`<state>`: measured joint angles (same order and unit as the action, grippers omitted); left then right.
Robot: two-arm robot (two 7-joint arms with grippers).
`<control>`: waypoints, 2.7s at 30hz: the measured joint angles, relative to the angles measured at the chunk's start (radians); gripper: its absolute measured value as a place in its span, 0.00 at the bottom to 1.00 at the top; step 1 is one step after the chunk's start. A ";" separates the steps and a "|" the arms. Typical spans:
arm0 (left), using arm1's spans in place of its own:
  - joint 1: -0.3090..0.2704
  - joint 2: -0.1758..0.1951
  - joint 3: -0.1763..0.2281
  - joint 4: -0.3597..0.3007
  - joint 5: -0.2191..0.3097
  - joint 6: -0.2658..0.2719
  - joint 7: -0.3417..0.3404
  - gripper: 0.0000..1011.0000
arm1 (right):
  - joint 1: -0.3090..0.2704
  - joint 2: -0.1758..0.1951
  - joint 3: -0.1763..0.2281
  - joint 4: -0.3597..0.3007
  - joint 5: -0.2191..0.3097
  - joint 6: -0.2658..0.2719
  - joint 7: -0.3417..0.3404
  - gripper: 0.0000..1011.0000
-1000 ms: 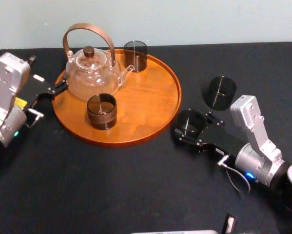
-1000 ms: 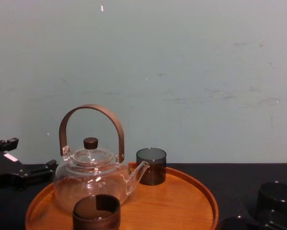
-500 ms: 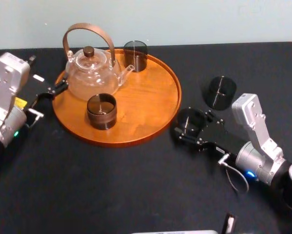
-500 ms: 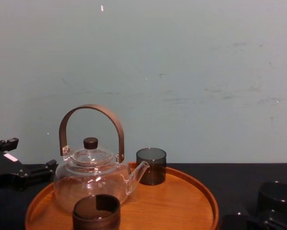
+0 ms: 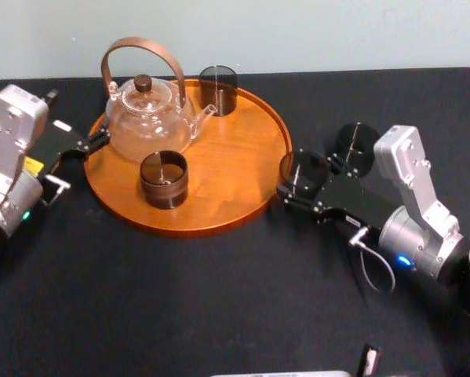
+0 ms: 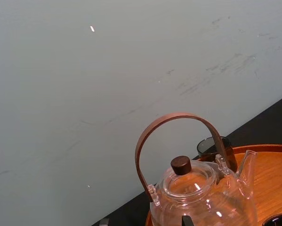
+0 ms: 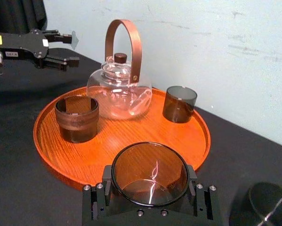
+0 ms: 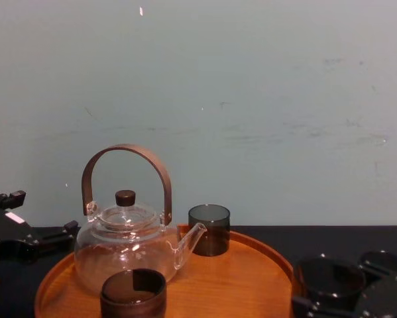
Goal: Pick up the glass from the table and place it on the tray.
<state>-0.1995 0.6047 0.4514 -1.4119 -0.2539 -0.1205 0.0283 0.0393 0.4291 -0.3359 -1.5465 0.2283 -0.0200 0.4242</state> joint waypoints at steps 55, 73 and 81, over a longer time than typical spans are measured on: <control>0.000 0.000 0.000 0.000 0.000 0.000 0.000 0.99 | 0.248 -0.162 -0.148 0.326 -0.034 -0.139 0.073 0.90; 0.000 0.000 0.000 0.000 0.000 0.000 0.000 0.99 | 0.261 -0.177 -0.147 0.390 -0.032 -0.167 0.073 0.90; 0.000 0.000 0.000 0.000 0.000 0.000 0.000 0.99 | 0.265 -0.181 -0.146 0.407 -0.043 -0.176 0.066 0.90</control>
<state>-0.1996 0.6047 0.4514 -1.4120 -0.2539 -0.1205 0.0283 0.3043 0.2481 -0.4823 -1.1399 0.1852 -0.1956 0.4906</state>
